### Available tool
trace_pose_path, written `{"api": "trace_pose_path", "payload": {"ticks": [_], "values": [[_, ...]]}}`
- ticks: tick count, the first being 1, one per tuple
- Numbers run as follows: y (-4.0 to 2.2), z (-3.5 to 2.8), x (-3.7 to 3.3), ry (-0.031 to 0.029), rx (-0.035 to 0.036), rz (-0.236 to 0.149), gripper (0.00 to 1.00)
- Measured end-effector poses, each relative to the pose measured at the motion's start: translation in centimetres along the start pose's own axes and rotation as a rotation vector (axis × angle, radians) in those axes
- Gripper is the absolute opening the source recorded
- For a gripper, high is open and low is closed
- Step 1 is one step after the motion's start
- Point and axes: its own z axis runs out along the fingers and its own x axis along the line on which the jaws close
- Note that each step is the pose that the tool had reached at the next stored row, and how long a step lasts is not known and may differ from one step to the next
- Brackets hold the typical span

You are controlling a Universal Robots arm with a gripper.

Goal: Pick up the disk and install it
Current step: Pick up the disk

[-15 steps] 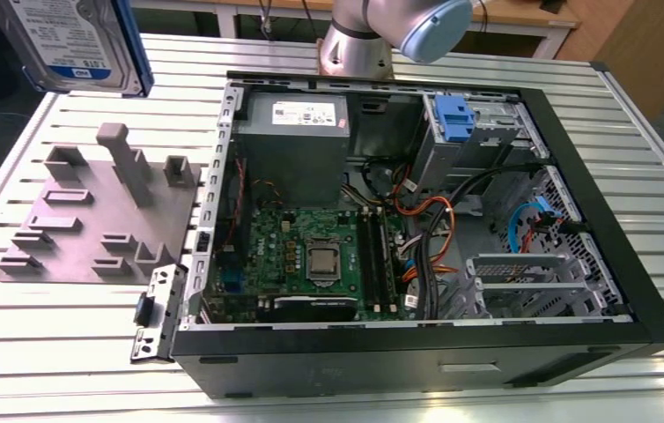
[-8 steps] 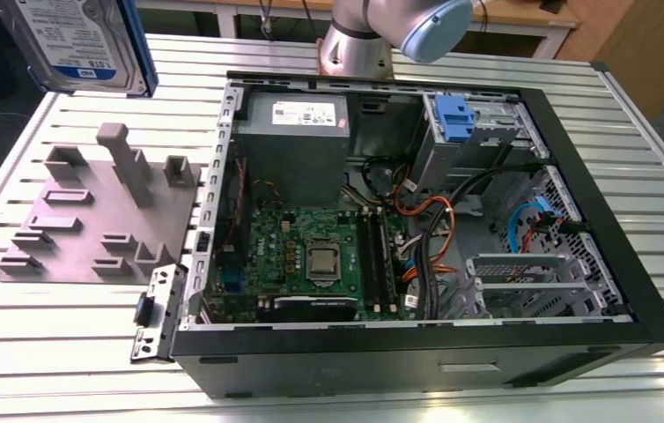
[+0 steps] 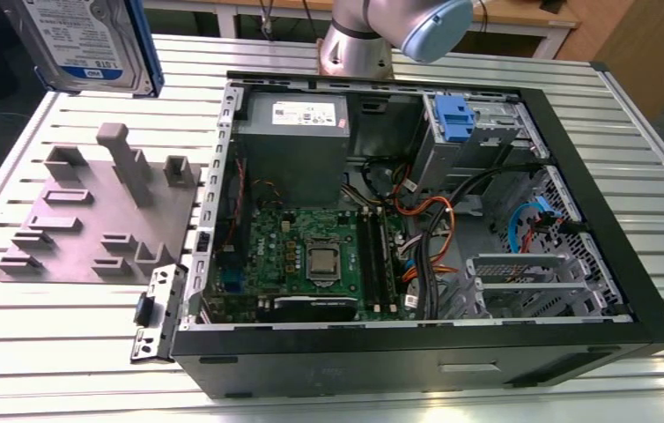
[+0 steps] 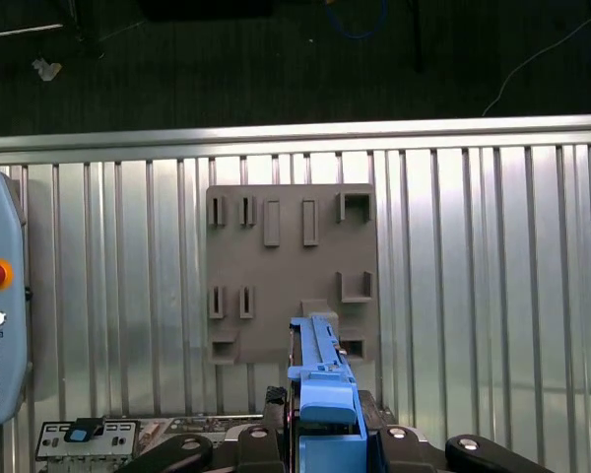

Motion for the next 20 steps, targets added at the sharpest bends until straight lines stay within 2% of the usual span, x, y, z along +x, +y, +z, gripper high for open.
{"api": "trace_pose_path", "payload": {"ticks": [20], "values": [[-1.25,0.00,-0.06,0.0000,0.0000,0.000,0.36]]}}
